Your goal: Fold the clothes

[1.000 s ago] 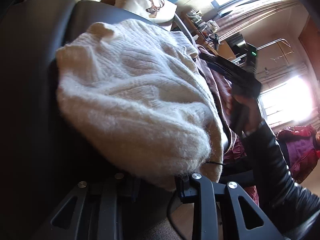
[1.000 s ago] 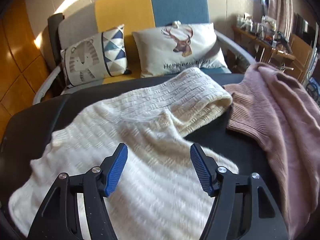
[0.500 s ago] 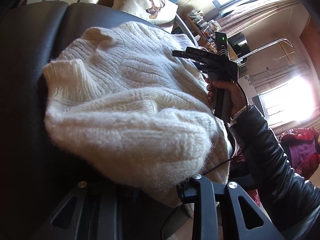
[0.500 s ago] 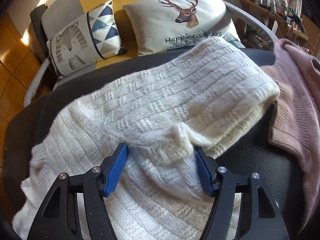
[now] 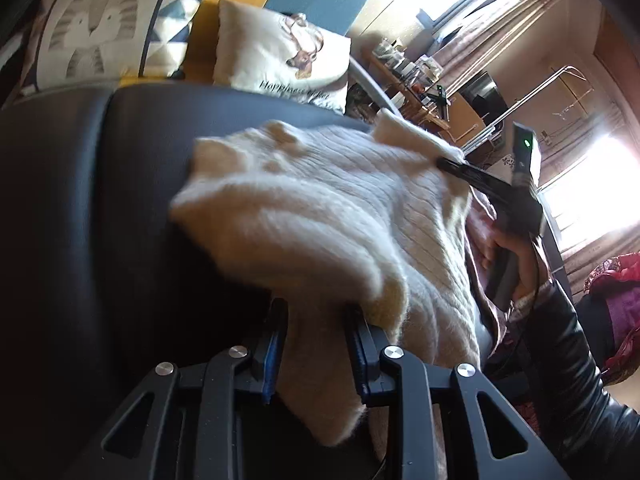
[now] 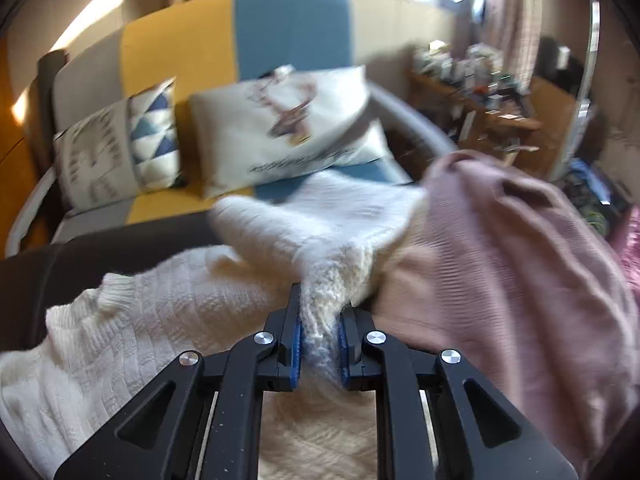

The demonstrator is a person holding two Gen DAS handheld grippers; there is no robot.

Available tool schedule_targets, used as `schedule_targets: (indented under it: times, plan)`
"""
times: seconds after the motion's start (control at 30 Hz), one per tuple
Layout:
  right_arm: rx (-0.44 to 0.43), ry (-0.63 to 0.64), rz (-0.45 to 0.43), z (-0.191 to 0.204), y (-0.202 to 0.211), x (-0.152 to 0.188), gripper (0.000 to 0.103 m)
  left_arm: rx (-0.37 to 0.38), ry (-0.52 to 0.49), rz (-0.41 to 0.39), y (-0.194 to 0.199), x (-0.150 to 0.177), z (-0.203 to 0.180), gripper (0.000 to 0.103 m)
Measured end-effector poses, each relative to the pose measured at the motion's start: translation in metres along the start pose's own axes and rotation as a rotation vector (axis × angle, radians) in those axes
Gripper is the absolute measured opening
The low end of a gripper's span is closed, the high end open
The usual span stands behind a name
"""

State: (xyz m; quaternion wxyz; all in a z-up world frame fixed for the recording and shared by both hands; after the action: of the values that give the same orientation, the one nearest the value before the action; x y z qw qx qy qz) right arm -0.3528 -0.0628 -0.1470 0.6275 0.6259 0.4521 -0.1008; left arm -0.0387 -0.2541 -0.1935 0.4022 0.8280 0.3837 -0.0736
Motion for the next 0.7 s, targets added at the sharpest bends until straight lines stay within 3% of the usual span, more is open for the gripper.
schedule_targets:
  times: [0.13, 0.27, 0.33, 0.4, 0.5, 0.6, 0.7]
  plan:
    - [0.166, -0.005, 0.027, -0.039, -0.004, 0.010, 0.015, 0.006, 0.002, -0.019, -0.005, -0.014, 0.001, 0.029]
    - [0.136, 0.041, 0.069, -0.034, 0.003, 0.031, 0.027, 0.007, 0.030, -0.002, -0.010, -0.008, 0.010, 0.029]
    - [0.126, 0.063, 0.020, -0.023, 0.025, 0.039, 0.042, 0.001, 0.044, 0.003, -0.014, -0.005, 0.013, 0.029]
    - [0.083, 0.097, -0.052, -0.006, 0.055, 0.046, 0.050, 0.002, 0.059, 0.000, -0.012, 0.000, 0.018, 0.029]
    - [-0.046, 0.154, -0.134, 0.034, 0.105, 0.060, 0.053, -0.006, 0.074, -0.006, -0.004, 0.008, 0.022, 0.029]
    - [-0.211, 0.231, -0.164, 0.088, 0.149, 0.085, 0.053, -0.014, 0.074, -0.018, 0.004, 0.014, 0.023, 0.029]
    - [-0.341, 0.332, -0.141, 0.148, 0.179, 0.123, 0.053, -0.017, 0.066, -0.033, 0.014, 0.018, 0.021, 0.029]
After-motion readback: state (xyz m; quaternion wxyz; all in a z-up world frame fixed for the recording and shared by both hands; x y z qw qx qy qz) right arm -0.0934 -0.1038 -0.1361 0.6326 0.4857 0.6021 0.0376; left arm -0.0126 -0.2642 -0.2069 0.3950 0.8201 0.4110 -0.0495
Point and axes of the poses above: each gripper's, at about its wrist camera, not at the fingertips, and y roughly against the way its jaws point, z to its left, x to its underside, the point moved 3 cm from there along -y, roughly the way its jaws point, and after that the axes turned 11 degrees about x, right-handed, at the moved point
